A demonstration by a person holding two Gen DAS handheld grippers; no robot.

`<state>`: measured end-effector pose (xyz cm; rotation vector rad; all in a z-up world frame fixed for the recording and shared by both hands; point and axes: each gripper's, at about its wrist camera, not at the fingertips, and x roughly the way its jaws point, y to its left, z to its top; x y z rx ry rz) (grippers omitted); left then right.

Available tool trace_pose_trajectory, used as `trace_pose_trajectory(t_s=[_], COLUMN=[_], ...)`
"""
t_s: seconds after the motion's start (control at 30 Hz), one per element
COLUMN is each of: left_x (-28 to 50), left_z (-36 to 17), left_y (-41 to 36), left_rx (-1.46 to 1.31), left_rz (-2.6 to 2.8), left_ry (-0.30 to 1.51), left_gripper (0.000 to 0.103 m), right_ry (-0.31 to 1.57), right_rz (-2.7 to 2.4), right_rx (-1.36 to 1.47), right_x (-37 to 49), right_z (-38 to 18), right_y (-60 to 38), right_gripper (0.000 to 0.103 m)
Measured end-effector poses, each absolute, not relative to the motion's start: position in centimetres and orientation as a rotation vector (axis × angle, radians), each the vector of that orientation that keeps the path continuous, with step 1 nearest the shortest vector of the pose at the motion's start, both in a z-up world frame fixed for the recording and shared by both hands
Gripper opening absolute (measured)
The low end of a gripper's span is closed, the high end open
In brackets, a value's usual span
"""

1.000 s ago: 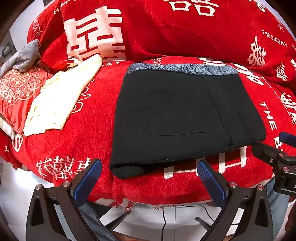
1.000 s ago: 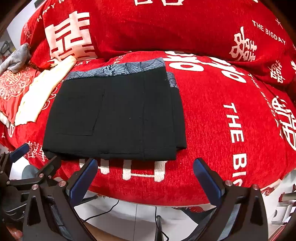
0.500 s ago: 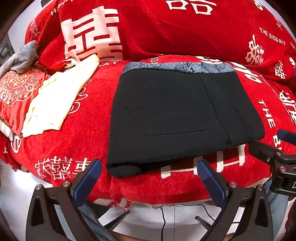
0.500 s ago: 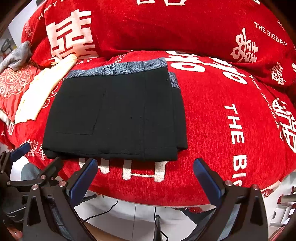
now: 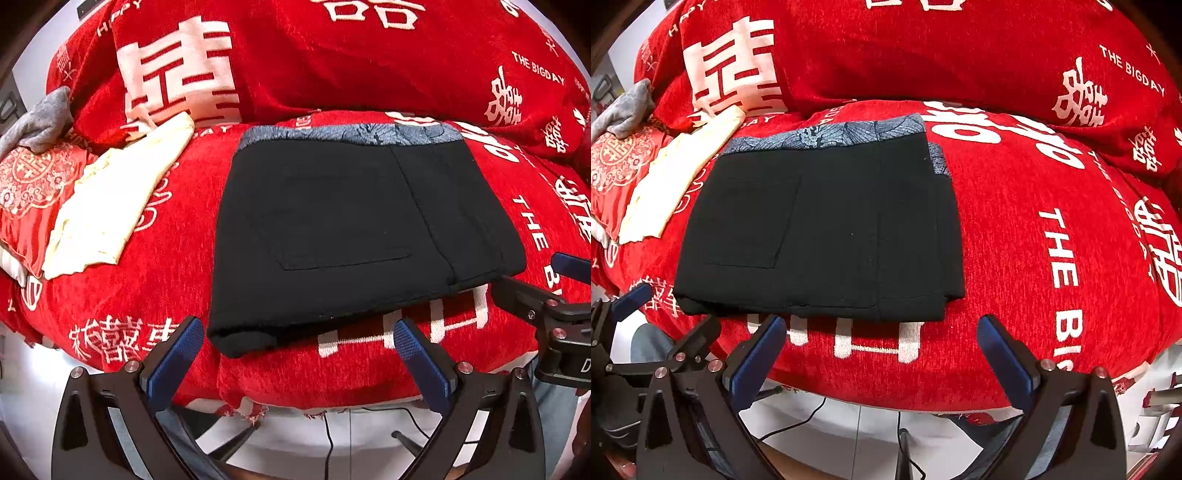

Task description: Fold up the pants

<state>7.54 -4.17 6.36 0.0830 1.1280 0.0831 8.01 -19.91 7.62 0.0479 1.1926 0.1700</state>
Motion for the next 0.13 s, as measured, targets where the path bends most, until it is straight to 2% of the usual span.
trace_pose_trajectory(t_s=[0.13], left_x=[7.51], left_z=[6.56], left_y=[-4.4], left_rx=[0.09], left_rz=[0.071], left_ry=[1.118], left_gripper=[0.103], right_ry=[1.195], right_rz=[0.165], right_rx=[0.043], right_x=[8.09], right_z=[7.46], right_y=[-19.91], right_gripper=[0.103])
